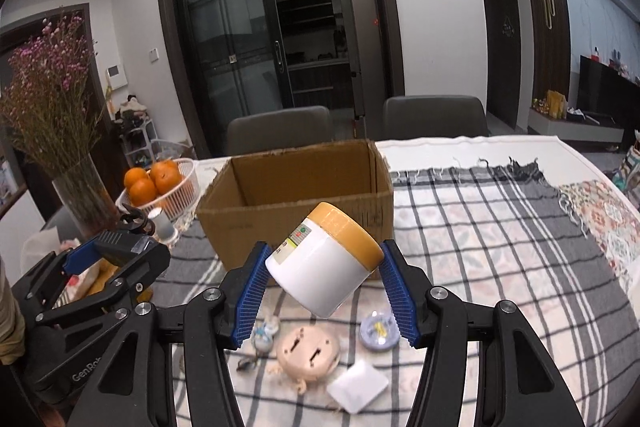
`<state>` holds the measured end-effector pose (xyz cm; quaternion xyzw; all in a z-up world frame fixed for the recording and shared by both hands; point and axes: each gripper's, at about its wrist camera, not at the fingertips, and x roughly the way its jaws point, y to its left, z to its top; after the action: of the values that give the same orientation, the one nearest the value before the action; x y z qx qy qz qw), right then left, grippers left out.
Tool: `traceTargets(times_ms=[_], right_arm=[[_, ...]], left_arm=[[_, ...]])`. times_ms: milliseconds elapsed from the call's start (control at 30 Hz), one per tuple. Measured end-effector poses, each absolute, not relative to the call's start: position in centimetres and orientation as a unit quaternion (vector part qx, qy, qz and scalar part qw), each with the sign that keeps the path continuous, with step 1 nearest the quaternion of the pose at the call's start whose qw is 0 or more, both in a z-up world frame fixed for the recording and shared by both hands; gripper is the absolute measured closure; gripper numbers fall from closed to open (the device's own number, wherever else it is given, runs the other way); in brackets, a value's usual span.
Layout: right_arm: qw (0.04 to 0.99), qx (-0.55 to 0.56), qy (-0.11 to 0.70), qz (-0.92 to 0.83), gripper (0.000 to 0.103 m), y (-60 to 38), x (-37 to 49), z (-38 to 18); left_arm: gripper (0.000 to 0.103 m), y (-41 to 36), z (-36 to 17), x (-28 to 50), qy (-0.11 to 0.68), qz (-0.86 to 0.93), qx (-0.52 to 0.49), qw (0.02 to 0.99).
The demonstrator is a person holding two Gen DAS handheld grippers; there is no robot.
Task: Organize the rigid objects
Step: 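Lift the black device with the left tool while the right tool lifts the jar, then lower the black device into the box while the right tool releases the jar inside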
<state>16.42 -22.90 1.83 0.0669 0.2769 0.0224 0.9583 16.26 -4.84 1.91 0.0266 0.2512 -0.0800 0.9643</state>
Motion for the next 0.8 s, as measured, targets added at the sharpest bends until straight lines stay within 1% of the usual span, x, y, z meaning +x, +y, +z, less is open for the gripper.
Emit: traceTargets(times_ms=[367,567,800], right_arm=[[0.961,0.056,0.27,0.027,0.046,-22.8,20.5,3.6],[0.963,0.04,0.267,0.023,0.046,-22.9,23.0,4.4],[0.955,0.042,0.292,0.029,0.047,-23.2,26.4,4.1]], left_arm=[[0.031,-5.1,3.6,20.8,0.261,-0.101,0.022,0.96],[0.031,-5.3,4.1,23.3,0.267,-0.101,0.035,0.958],[0.031,-6.2,4.4,26.3,0.269,-0.095,0.071,0.956]])
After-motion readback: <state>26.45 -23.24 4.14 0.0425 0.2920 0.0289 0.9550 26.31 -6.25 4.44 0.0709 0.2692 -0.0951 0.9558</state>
